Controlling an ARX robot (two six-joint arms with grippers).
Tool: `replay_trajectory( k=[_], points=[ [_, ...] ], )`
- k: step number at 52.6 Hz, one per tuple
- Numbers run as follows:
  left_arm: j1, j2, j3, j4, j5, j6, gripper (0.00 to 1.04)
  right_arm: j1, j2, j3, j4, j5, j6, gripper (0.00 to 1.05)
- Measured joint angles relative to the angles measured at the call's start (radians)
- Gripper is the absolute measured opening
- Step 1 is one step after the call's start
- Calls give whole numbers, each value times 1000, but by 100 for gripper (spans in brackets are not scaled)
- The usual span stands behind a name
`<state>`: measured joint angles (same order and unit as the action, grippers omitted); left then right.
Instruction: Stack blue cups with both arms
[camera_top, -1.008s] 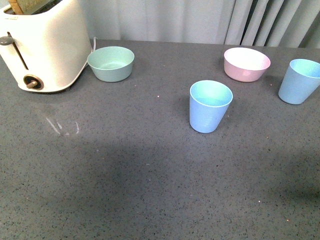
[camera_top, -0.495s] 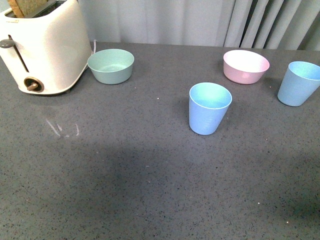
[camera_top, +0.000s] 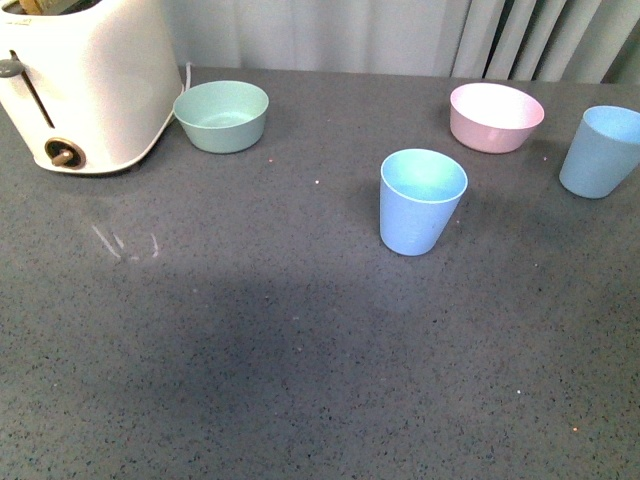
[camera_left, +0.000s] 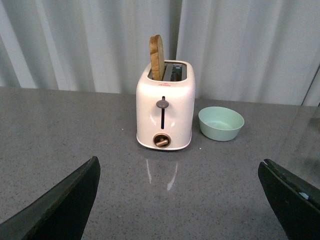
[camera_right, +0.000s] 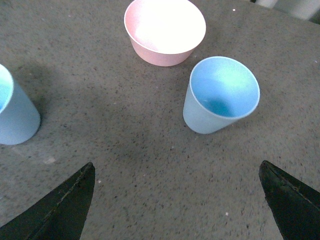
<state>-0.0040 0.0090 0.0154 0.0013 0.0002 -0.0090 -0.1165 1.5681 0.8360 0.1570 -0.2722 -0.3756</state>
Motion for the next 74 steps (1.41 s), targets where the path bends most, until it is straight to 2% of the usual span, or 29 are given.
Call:
replay_trajectory(
  k=[2, 10, 27, 34, 41, 48, 51, 56, 57, 65, 74],
  points=[
    [0, 0, 0, 0, 0, 0, 96, 17, 75, 77, -23, 34, -43, 96],
    [0, 0, 0, 0, 0, 0, 96, 53, 243, 286, -121, 68, -121, 96],
    [0, 0, 0, 0, 0, 0, 96, 71, 473, 490, -192, 123, -163, 94],
    [0, 0, 0, 0, 0, 0, 96, 76, 514, 513, -195, 133, -163, 77],
    [0, 0, 0, 0, 0, 0, 96, 85, 530, 513, -192, 142, -158, 49],
    [0, 0, 0, 0, 0, 0, 96, 85, 528, 512, -191, 141, -155, 33],
    [0, 0, 0, 0, 0, 0, 96, 82, 518, 503, -196, 135, -153, 21],
    [0, 0, 0, 0, 0, 0, 96, 77, 501, 484, -199, 125, -151, 8],
    [0, 0, 0, 0, 0, 0, 96, 76, 491, 475, -202, 118, -154, 3],
    [0, 0, 0, 0, 0, 0, 96, 58, 416, 426, -229, 89, -173, 2],
    [0, 0, 0, 0, 0, 0, 96, 53, 306, 365, -285, 13, -190, 2]
  ],
)
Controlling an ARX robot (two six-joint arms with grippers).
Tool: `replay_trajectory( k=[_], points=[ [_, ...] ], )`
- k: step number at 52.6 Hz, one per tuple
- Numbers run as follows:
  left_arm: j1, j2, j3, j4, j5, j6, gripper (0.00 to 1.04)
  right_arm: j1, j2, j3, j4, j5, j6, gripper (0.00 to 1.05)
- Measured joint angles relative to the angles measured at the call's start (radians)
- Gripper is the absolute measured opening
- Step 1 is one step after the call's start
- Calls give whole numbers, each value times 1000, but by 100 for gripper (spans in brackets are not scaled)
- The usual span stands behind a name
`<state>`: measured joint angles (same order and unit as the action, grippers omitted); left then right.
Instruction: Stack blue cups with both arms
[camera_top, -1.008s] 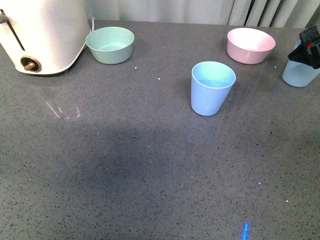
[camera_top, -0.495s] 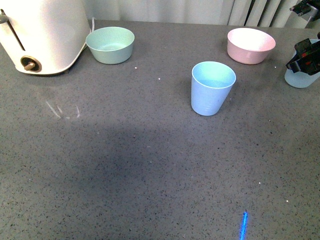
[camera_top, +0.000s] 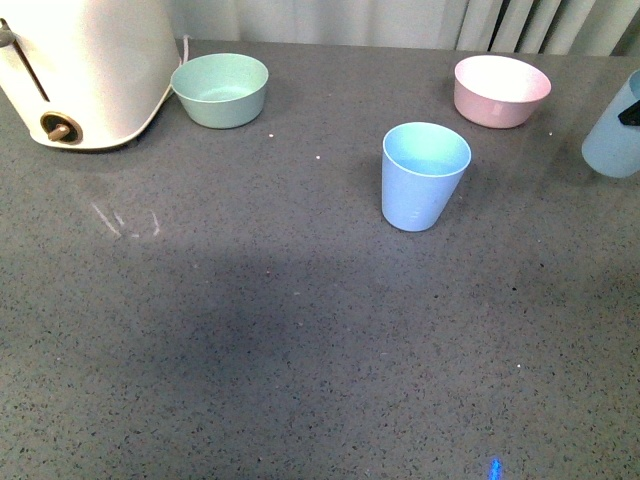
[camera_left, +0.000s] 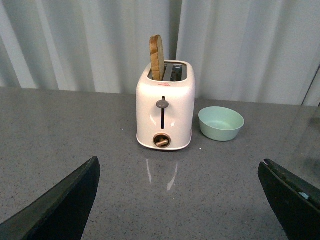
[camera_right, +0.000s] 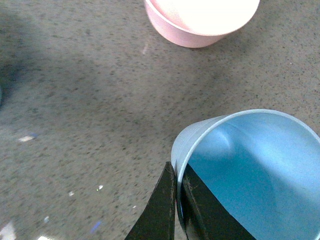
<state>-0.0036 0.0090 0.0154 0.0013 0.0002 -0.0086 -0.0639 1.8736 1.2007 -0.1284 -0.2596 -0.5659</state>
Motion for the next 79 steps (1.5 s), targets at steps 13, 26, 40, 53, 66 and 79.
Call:
replay_trajectory(
  k=[13, 26, 40, 53, 66, 79],
  points=[
    [0, 0, 0, 0, 0, 0, 96, 92, -211, -73, -78, -103, 2, 2],
    [0, 0, 0, 0, 0, 0, 96, 272, -274, -88, -108, -127, 38, 2],
    [0, 0, 0, 0, 0, 0, 96, 385, -194, -73, -88, -61, 55, 2],
    [0, 0, 0, 0, 0, 0, 96, 418, -96, -45, -74, -21, 73, 2],
    [0, 0, 0, 0, 0, 0, 96, 398, -92, -33, -9, -27, 110, 38],
    [0, 0, 0, 0, 0, 0, 96, 267, -292, -130, 109, -97, 196, 77]
  ],
)
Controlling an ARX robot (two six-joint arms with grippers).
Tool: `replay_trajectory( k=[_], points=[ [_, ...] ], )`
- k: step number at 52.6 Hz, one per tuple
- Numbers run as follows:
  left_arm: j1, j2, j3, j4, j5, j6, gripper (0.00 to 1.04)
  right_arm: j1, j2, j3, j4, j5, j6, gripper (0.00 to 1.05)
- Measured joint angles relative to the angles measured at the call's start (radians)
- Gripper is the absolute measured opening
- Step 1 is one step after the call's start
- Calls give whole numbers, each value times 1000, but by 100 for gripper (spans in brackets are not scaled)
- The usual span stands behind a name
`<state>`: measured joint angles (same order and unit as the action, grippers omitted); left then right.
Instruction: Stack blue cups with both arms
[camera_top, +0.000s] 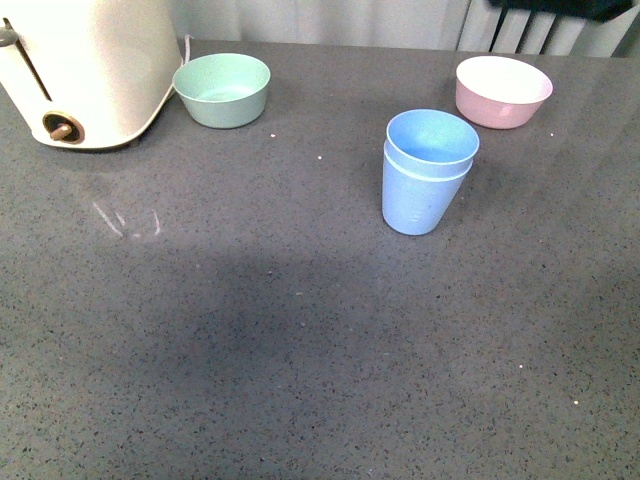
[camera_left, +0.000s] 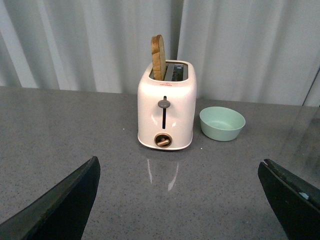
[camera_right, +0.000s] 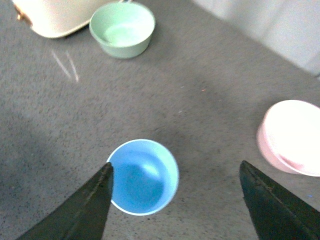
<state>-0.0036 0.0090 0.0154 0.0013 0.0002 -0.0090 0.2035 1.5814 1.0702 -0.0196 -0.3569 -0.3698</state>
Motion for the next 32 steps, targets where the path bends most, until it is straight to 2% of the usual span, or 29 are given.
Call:
replay_trajectory(
  k=[6, 9, 13, 18, 27, 29, 32],
  points=[
    [0, 0, 0, 0, 0, 0, 96, -94, -183, -123, 98, -5, 43, 96],
    [0, 0, 0, 0, 0, 0, 96, -123, -264, -192, 149, 38, 68, 96],
    [0, 0, 0, 0, 0, 0, 96, -120, -344, -324, 390, 277, 177, 84],
    [0, 0, 0, 0, 0, 0, 96, -119, -402, -481, 617, 426, 287, 67],
    [0, 0, 0, 0, 0, 0, 96, -138, -515, -698, 705, 416, 351, 28],
    [0, 0, 0, 0, 0, 0, 96, -169, -543, -732, 712, 375, 354, 19],
    [0, 0, 0, 0, 0, 0, 96, -193, -581, -777, 718, 364, 356, 7]
  ],
)
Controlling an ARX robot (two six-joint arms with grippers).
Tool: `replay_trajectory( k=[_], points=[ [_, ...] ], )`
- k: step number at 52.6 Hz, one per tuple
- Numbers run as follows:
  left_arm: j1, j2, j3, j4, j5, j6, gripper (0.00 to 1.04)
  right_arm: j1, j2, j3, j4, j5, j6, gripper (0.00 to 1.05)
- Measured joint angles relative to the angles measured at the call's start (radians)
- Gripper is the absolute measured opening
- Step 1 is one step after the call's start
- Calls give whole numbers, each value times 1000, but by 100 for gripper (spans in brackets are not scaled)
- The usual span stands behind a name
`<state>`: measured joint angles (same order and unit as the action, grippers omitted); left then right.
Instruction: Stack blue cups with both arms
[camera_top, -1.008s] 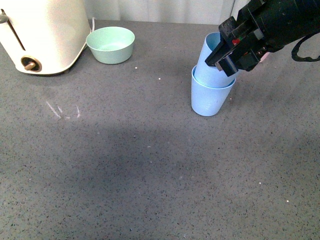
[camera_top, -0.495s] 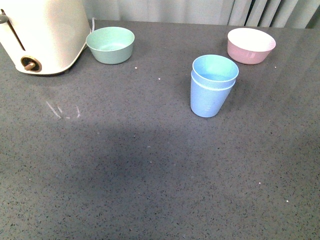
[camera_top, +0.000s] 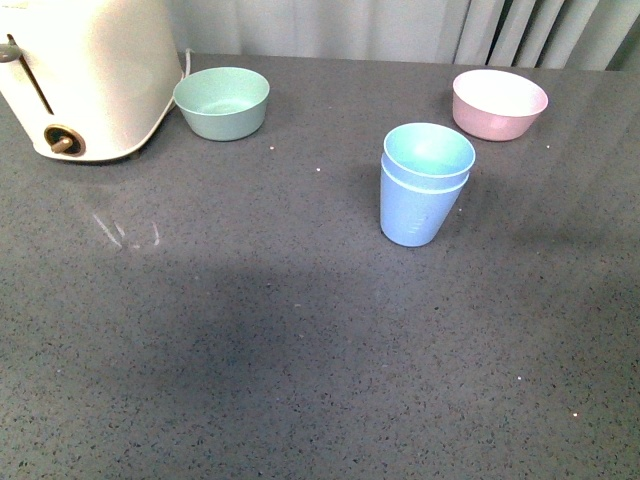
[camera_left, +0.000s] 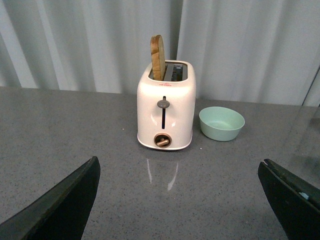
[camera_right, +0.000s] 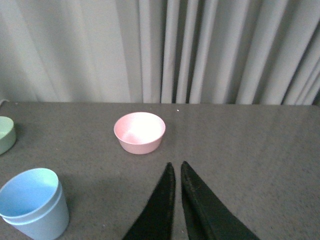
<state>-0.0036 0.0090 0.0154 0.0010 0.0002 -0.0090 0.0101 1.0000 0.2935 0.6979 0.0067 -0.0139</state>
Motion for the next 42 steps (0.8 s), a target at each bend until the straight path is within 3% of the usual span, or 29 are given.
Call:
replay_trajectory(
  k=[1, 42],
  points=[
    [0, 0, 0, 0, 0, 0, 96, -6, -16, -17, 1, 0, 0, 1],
    [0, 0, 0, 0, 0, 0, 96, -9, -417, -244, -174, -7, 3, 2]
  ],
)
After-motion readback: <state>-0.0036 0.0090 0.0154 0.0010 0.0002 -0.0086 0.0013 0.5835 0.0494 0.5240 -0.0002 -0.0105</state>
